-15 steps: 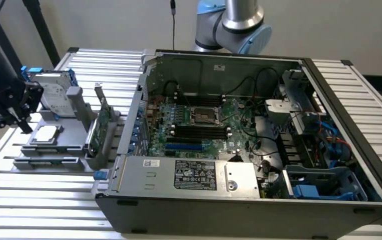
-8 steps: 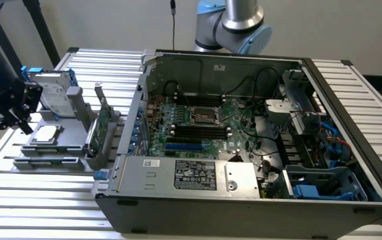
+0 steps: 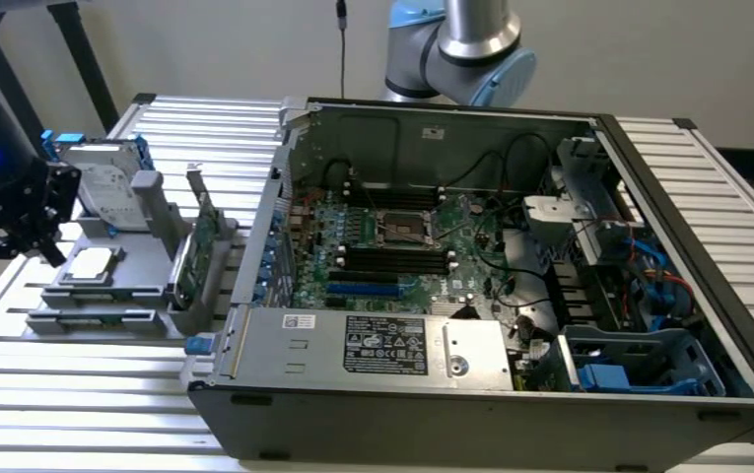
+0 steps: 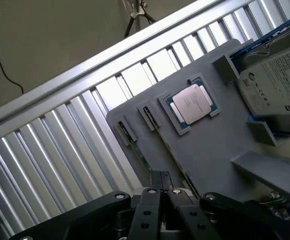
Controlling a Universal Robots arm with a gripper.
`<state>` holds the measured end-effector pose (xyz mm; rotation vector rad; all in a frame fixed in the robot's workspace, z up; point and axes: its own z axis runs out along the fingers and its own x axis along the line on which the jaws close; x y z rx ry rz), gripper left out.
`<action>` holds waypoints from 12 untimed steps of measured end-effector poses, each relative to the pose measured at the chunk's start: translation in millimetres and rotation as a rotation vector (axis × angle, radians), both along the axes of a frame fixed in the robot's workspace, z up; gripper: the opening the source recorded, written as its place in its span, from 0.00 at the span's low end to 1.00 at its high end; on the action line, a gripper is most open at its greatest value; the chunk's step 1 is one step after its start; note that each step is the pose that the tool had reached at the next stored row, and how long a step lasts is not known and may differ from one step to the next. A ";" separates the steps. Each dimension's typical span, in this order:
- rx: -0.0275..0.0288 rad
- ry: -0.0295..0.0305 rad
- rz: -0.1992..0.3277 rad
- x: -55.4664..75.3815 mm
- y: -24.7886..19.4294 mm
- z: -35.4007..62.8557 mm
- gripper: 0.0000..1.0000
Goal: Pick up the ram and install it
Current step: 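Pick up the ram and move it above insertion slot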
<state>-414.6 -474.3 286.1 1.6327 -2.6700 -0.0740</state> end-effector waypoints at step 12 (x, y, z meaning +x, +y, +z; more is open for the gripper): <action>-0.0002 -0.0028 0.219 0.0 0.0 -1.6 0.11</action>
